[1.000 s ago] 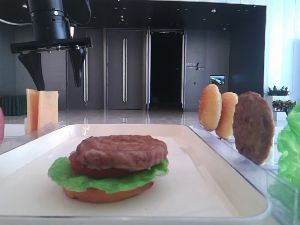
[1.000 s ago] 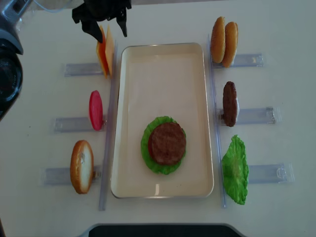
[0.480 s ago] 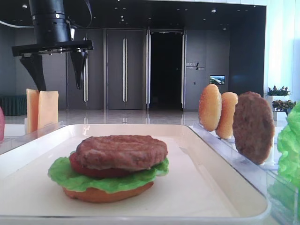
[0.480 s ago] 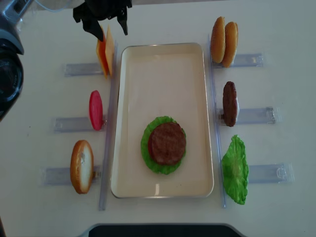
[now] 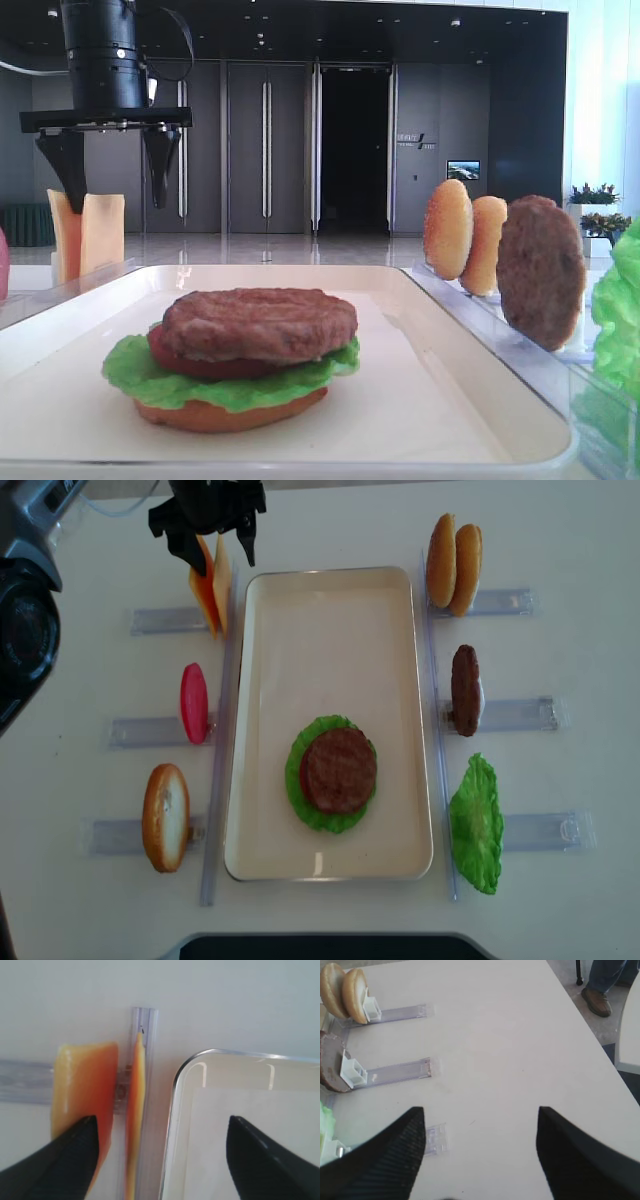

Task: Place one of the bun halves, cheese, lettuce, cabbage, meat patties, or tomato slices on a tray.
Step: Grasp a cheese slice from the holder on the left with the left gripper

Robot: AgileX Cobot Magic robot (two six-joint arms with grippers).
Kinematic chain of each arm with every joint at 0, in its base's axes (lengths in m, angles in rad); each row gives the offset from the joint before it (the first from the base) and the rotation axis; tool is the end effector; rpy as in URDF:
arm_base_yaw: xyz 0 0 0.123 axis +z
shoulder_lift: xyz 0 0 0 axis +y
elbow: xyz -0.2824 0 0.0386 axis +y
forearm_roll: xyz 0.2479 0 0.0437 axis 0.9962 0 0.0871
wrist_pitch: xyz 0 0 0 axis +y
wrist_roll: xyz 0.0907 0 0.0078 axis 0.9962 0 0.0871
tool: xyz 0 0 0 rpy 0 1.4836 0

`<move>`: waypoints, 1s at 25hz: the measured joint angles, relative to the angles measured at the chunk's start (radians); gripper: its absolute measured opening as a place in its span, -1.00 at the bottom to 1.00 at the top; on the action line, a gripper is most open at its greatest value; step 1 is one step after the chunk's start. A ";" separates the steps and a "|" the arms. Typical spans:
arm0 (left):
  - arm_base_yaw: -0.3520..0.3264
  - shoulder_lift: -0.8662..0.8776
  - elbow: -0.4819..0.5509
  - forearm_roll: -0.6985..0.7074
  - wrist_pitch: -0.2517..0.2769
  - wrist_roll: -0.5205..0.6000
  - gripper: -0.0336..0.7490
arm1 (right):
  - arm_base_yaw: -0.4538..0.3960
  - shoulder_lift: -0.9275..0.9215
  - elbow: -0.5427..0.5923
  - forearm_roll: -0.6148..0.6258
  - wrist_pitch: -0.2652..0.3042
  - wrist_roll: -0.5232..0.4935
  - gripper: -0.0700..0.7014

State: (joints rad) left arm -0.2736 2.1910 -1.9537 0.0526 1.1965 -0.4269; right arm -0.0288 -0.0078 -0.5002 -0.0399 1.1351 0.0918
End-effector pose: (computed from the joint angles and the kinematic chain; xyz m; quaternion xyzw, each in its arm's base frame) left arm 0.4507 -0.1219 0.2259 -0.0693 0.9910 -0.0145 0.1137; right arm -0.0095 -0.0030 0.2713 0.0540 0.8682 -0.0044 0.4932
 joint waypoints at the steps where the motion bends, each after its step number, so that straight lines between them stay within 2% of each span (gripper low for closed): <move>1: 0.000 0.000 0.000 0.000 0.000 0.000 0.65 | 0.000 0.000 0.000 0.000 0.000 0.000 0.43; 6: 0.000 0.000 0.000 0.000 0.000 0.000 0.63 | 0.000 0.000 0.000 0.000 0.000 0.000 0.43; 15: 0.000 0.014 0.000 0.000 0.003 0.000 0.31 | 0.000 0.000 0.000 0.000 0.000 0.000 0.43; 25: 0.000 0.019 0.000 0.002 0.013 0.000 0.05 | 0.000 0.000 0.000 0.000 0.000 0.000 0.43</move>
State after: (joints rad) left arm -0.2736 2.2095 -1.9537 0.0545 1.2092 -0.4269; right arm -0.0288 -0.0078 -0.5002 -0.0399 1.1351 0.0918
